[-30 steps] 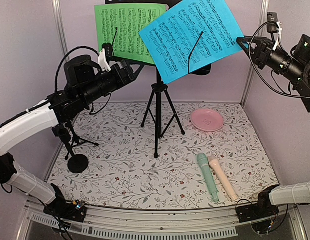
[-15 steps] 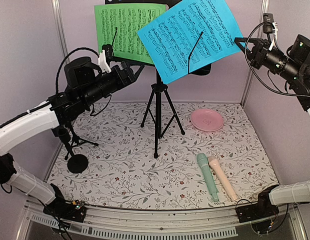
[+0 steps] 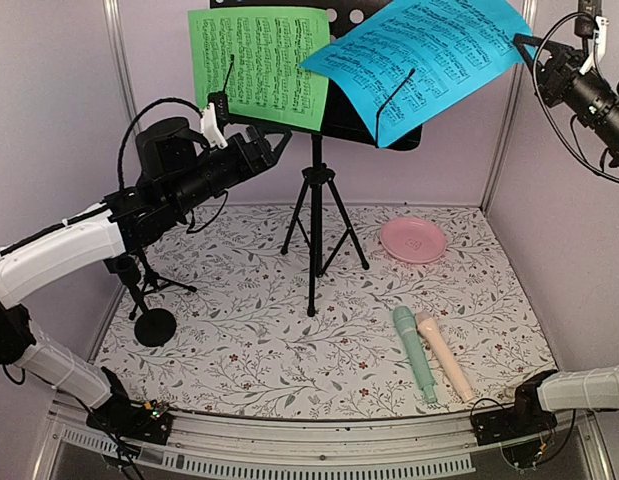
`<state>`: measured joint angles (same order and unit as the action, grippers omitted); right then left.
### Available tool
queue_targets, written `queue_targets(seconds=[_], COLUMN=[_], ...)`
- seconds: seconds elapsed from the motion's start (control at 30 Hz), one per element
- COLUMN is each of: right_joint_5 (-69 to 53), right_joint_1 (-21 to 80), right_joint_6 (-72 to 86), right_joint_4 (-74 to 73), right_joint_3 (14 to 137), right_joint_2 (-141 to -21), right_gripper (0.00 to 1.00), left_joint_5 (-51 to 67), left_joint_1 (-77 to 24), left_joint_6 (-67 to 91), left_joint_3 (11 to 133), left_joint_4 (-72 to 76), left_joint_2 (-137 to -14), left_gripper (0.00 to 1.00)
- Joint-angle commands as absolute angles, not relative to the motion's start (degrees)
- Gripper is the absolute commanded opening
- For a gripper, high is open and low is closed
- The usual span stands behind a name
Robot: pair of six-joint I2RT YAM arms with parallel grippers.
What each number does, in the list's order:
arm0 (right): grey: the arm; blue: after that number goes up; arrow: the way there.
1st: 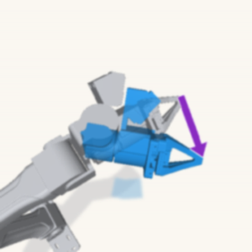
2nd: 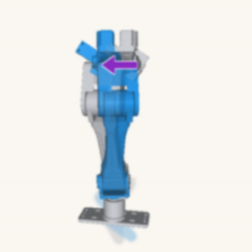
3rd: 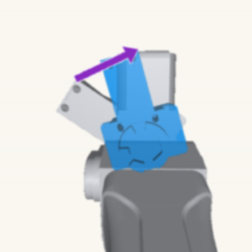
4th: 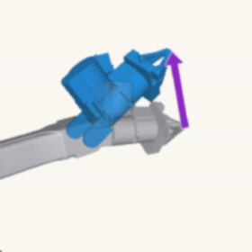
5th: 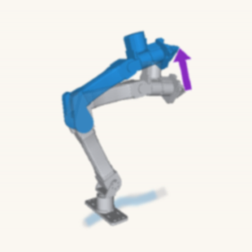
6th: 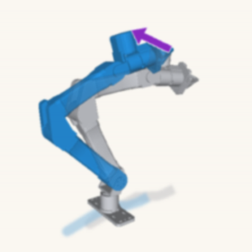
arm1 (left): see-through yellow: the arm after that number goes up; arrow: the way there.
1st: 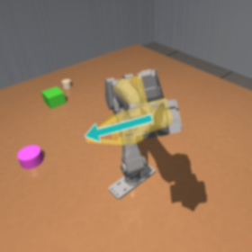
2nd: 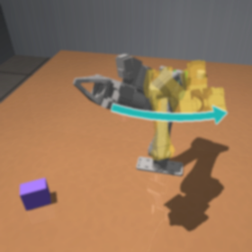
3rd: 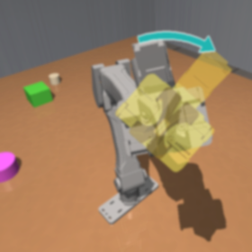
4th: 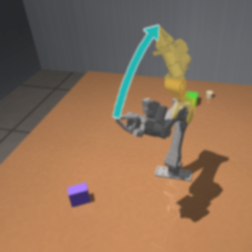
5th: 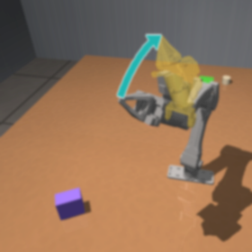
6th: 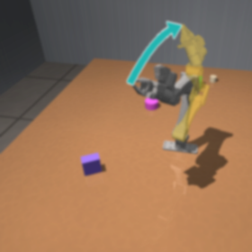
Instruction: Pack up the instrument practice props
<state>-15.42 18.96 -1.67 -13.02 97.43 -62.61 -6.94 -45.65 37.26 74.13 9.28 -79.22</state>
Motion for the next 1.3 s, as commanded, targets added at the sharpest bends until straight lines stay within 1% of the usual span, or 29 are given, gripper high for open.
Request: queue_targets(seconds=[0.0,0.13,0.37,0.43,0.6,0.9,1.07,1.17,1.27], right_joint_5=[-2.77,5.73,14.93,16.25,15.26,17.38,23.74,29.38,31.82], right_joint_1=[18.73,18.73,18.72,18.74,18.73,18.68,18.72,18.72,18.72], right_joint_6=[-5.03,-5.36,-2.77,-1.13,5.11,13.27,18.34,18.40,17.64], right_joint_4=[-16.38,-21.18,-32.56,-35.10,-38.50,-53.98,-61.30,-64.18,-64.61], right_joint_3=[99.66,99.61,99.31,97.76,93.67,92.55,90.31,90.43,89.77], right_joint_2=[-58.69,-55.84,-52.31,-50.99,-48.24,-49.97,-50.19,-50.37,-49.78], right_gripper=[0.00,0.00,0.00,0.00,0.00,0.00,0.00,0.00,0.00], left_joint_5=[-6.95,-7.34,-7.64,-7.72,-8.06,-9.05,-9.41,-9.35,-9.28], left_joint_1=[-46.37,-46.42,-46.48,-46.44,-46.60,-47.00,-47.26,-47.50,-47.66], left_joint_6=[36.00,36.11,37.08,37.17,37.39,37.36,37.70,37.81,37.69], left_joint_3=[75.89,75.31,73.14,72.56,70.93,68.71,67.72,67.35,67.24], left_joint_4=[10.94,10.98,11.51,11.44,11.38,10.17,9.98,9.93,10.01], left_joint_2=[-80.33,-80.20,-78.93,-78.42,-76.97,-74.74,-74.34,-74.55,-74.62], left_gripper=[0.81,0.81,0.80,0.80,0.79,0.79,0.79,0.79,0.79])
